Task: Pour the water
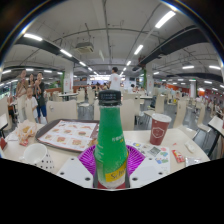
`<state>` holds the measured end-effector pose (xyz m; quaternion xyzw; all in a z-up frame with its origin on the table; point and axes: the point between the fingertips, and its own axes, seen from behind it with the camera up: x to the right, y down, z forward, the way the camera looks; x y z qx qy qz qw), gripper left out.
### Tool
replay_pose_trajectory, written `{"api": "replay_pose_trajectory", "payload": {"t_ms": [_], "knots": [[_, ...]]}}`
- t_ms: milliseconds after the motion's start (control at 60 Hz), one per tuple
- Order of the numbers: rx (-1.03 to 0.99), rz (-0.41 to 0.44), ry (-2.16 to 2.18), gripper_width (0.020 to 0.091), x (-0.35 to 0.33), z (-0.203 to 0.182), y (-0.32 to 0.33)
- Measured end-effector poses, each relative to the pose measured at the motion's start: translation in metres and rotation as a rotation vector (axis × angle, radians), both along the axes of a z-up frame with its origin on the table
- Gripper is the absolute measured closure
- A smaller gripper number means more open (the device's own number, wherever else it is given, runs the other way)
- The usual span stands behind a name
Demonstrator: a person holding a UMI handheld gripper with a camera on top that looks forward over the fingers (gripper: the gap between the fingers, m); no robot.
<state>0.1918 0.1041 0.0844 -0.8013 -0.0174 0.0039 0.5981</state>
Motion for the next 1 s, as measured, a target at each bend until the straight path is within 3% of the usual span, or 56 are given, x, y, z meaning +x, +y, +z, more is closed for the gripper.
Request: {"api": "replay_pose_trajectory", "payload": {"t_ms": [233,317,433,517,567,750,1000], "knots": [[0.046,0.052,0.034,0.0748,0.001,-0.007,0.001],[0.035,0.052,0.035,0.0711,-0.005,-0.009,-0.003],[-0.027,0.062,0.041,0.0544,-0.008,-0.013,-0.007],[-0.145,0.054,0.053,0.0235,-0.005,-0.022,-0.022],[-0.155,0.038,0.053,0.0268,-0.003,-0.012,-0.035],[-0.242,-0.063,-0.012,0.0253,-0.003,0.049,-0.103],[-0.309,-0.179,-0.052,0.025,-0.068,0.147,-0.206]]}}
